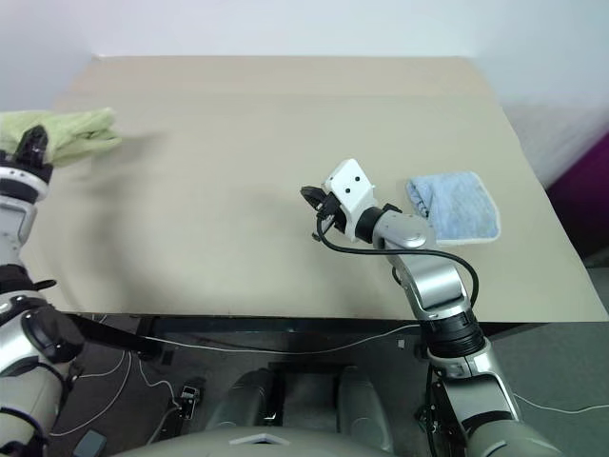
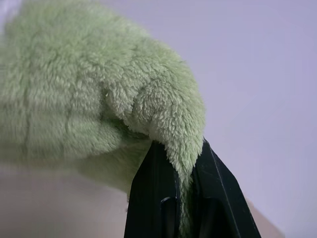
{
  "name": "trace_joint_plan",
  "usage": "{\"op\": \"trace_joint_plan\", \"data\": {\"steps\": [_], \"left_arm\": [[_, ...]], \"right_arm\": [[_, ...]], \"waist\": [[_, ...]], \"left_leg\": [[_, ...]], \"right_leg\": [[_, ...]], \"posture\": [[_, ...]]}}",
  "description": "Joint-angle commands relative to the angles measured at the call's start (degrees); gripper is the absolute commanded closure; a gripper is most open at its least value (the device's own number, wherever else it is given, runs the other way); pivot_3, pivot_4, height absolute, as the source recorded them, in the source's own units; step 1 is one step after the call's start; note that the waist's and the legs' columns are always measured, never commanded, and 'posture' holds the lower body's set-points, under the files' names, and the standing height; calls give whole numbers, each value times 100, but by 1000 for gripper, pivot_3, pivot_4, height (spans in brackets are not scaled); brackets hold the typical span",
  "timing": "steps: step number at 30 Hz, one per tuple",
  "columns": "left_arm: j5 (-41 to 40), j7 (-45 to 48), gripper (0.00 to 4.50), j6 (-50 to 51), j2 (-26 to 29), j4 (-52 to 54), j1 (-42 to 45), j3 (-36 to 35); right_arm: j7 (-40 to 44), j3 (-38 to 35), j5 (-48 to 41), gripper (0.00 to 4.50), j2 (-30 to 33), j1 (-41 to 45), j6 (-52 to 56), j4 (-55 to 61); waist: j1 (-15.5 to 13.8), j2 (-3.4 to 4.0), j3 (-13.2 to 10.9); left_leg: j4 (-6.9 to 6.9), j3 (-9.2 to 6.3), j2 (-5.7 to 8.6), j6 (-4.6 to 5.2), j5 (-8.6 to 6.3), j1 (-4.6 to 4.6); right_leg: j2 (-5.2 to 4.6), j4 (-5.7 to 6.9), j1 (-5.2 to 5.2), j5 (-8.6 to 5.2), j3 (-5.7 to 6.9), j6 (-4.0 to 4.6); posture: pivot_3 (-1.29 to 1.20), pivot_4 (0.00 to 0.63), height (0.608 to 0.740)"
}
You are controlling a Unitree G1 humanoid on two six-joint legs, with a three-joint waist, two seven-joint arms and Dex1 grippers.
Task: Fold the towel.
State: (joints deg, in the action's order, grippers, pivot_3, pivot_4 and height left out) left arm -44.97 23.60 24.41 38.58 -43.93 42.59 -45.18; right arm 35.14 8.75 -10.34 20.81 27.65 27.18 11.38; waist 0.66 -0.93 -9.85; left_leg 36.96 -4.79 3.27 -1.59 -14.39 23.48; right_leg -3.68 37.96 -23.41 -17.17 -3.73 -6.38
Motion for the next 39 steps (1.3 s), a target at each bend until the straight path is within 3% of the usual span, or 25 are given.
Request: {"op": "trace_joint_plan", "data": {"steps": [1, 9, 18, 32, 39], "left_arm": [[182, 230, 4483, -229, 196, -270, 77, 119], [635, 592, 4483, -450, 504, -1143, 460, 489], [597, 604, 4483, -186, 303, -464, -230, 484], [1391, 833, 4483, -1053, 516, -2063, 1530, 1113], [1580, 960, 4483, -1390, 482, -2318, 1074, 1137]], "right_arm": [[45, -31, -72, 4500, -36, 126, -104, 152], [77, 21, -57, 4500, -72, 121, -120, 155], [18, -33, -44, 4500, -45, -3, -93, 232], [181, 92, -45, 4500, -82, 52, -200, 109], [67, 23, -42, 4500, -50, -109, -122, 269]], "waist": [[-30, -11, 1], [51, -22, 2], [34, -23, 2], [76, -30, 3], [108, -30, 3]], "left_leg": [[3, -5, 1, 0, 0, 0], [2, -9, 1, -1, 0, 4], [-3, -2, -3, -1, 0, 4], [1, -3, -1, -1, 0, 6], [0, -2, -1, -1, 1, 6]], "right_leg": [[0, -2, 0, 0, 6, 0], [1, 3, 0, 0, 12, 0], [2, 8, -7, 0, -1, 0], [8, 10, -8, 0, 7, 0], [7, 12, -9, 0, 6, 0]], "posture": [[0, 150, 740], [0, 150, 740], [0, 150, 740], [0, 150, 740], [0, 150, 740]]}}
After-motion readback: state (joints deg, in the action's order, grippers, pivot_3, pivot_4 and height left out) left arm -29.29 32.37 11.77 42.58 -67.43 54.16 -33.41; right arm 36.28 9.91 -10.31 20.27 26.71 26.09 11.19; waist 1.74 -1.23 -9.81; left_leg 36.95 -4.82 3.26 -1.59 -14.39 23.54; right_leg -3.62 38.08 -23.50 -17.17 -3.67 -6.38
